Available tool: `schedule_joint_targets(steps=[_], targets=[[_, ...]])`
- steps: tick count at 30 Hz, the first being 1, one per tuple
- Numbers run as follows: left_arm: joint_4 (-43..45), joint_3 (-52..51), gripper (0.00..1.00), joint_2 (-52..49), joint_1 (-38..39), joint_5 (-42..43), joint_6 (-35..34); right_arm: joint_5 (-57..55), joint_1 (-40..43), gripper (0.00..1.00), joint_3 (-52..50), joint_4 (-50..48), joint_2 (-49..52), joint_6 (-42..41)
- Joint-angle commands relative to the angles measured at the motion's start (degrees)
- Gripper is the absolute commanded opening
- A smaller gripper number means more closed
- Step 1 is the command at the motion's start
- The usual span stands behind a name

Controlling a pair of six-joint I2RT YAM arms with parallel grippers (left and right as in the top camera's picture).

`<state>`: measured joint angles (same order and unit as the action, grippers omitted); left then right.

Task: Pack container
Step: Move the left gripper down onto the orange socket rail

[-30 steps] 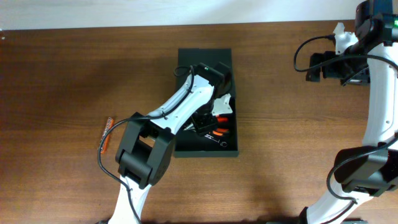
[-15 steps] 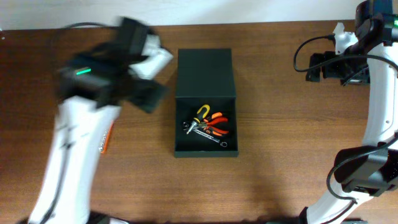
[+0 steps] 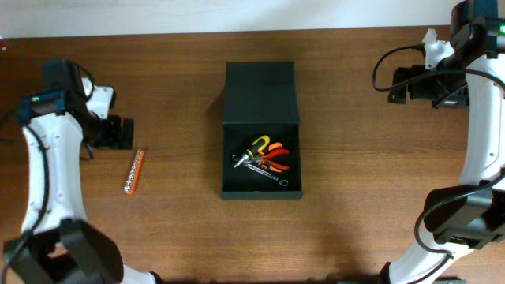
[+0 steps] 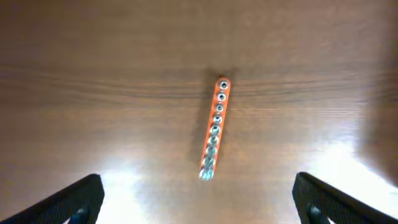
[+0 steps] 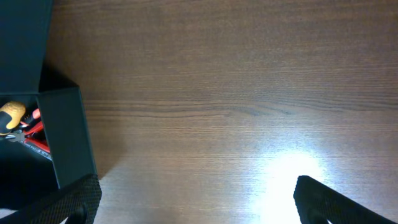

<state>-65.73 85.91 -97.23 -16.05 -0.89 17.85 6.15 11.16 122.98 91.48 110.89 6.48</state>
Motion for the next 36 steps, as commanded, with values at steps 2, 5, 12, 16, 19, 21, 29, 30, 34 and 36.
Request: schedule_joint_targets(steps=[2,5,12,16,19,21,29,30,34,36], targets=[[5.5,-6.9,0.99,-3.5,0.3,3.3,1.1,0.7,0.1,0.99,-0.2,0.0,0.2,0.3],[8.6,-10.0,0.99,-5.7,0.8,3.3,1.1,0.7,0.1,0.99,-0.2,0.0,0.2,0.3],[11.4,-13.8,0.99,-10.6,1.0,3.0,1.1,0.7,0.1,0.99,-0.2,-0.3,0.2,0.3],[11.8,-14.4,0.99,-12.7,1.0,0.5,1.1,0.7,0.1,0.99,-0.2,-0.3,0.2,0.3],[12.0,-14.6,1.0,-13.5,1.0,-0.8,1.1,0.7,0.1,0.99,-0.2,-0.2,0.2,0.3],[12.0,-14.6,0.97,-13.6,1.0,-1.1,1.1,0.7,0.1,0.99,-0.2,-0.1,0.2,0.3],[12.0,-14.7,0.93,-16.4,1.0,-0.8,1.1,0.7,0.1,0.99,-0.2,0.5,0.2,0.3],[12.1,-14.7,0.93,-16.9,1.0,-0.9,0.9,0.7,0.1,0.99,-0.2,0.5,0.2,0.3],[12.3,-14.7,0.94,-18.2,1.0,-0.8,0.9,0.7,0.1,0.99,-0.2,0.4,0.2,0.3],[12.2,-14.7,0.93,-18.5,1.0,-0.8,0.9,0.7,0.1,0.99,-0.2,0.5,0.2,0.3]])
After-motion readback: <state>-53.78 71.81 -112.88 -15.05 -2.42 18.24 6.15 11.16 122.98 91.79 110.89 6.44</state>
